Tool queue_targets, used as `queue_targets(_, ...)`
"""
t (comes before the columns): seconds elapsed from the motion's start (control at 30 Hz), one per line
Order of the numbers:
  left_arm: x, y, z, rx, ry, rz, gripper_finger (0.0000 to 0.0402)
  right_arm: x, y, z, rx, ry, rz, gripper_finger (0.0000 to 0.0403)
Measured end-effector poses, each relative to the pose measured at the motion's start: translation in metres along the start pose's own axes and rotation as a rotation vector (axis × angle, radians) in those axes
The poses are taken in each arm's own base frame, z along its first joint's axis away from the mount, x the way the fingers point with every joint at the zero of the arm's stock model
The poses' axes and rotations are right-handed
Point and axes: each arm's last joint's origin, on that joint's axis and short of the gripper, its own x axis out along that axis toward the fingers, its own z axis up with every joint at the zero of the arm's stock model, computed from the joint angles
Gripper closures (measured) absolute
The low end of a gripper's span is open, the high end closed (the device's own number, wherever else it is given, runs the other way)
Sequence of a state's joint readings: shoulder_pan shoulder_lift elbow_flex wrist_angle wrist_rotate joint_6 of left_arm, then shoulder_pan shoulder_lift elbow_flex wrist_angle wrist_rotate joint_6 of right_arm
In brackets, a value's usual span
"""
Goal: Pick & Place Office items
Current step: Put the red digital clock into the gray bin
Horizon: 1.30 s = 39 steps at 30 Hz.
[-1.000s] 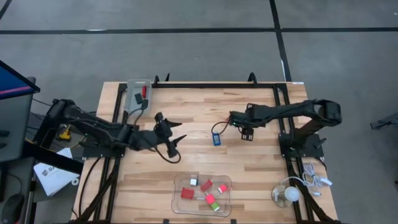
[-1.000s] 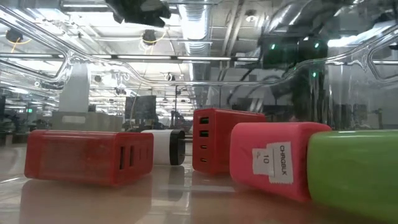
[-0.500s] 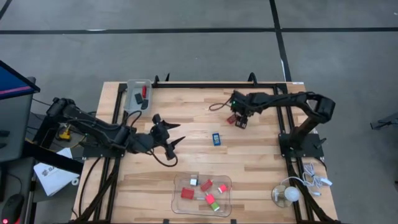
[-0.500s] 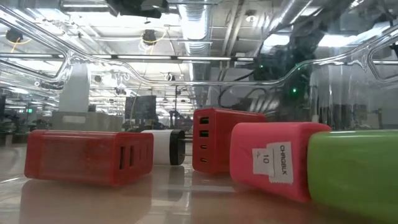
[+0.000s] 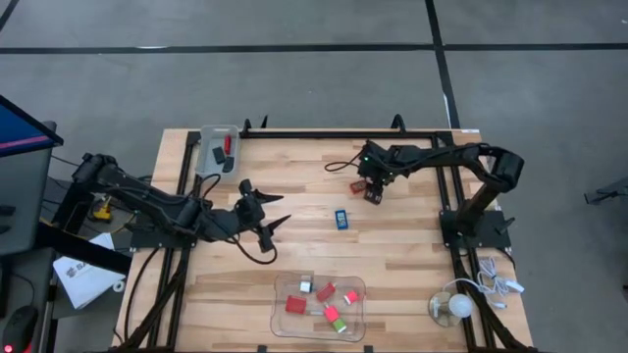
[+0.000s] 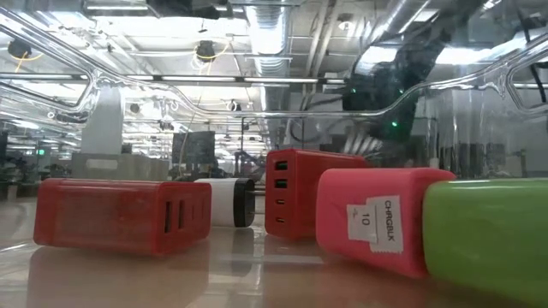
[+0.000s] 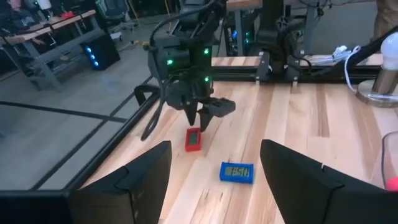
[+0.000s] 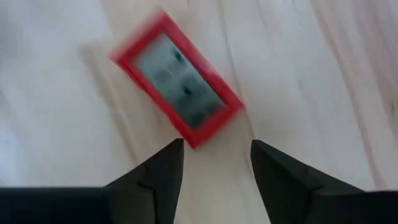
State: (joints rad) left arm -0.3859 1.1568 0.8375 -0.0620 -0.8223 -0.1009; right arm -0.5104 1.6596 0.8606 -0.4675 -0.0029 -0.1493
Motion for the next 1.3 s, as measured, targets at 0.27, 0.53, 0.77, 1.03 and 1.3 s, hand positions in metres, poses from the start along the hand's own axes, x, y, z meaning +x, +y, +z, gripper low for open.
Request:
queue_targets(0.27, -0.002, 0.002, 0.001, 0.008, -0.003, 0.0, 0.016, -0.013, 0.008, 0.029, -0.012, -0.17, 0.034, 0.0239)
queue_targets(0.53, -0.002, 0.002, 0.001, 0.011, 0.0, 0.0, 0.016, -0.025, -0.001, 0.023, 0.059, -0.056, -0.038, 0.025)
queue_targets(0.77, -0.002, 0.002, 0.001, 0.009, 0.0, 0.0, 0.016, -0.022, -0.008, 0.016, 0.114, 0.01, -0.112, 0.0295)
queue_targets(1.03, -0.002, 0.002, 0.001, -0.008, 0.0, -0.001, 0.016, -0.022, -0.021, 0.01, 0.2, 0.042, -0.143, 0.032)
queue_targets(1.3, -0.002, 0.002, 0.001, -0.008, 0.0, -0.001, 0.016, -0.021, -0.02, 0.01, 0.244, 0.038, -0.09, 0.032)
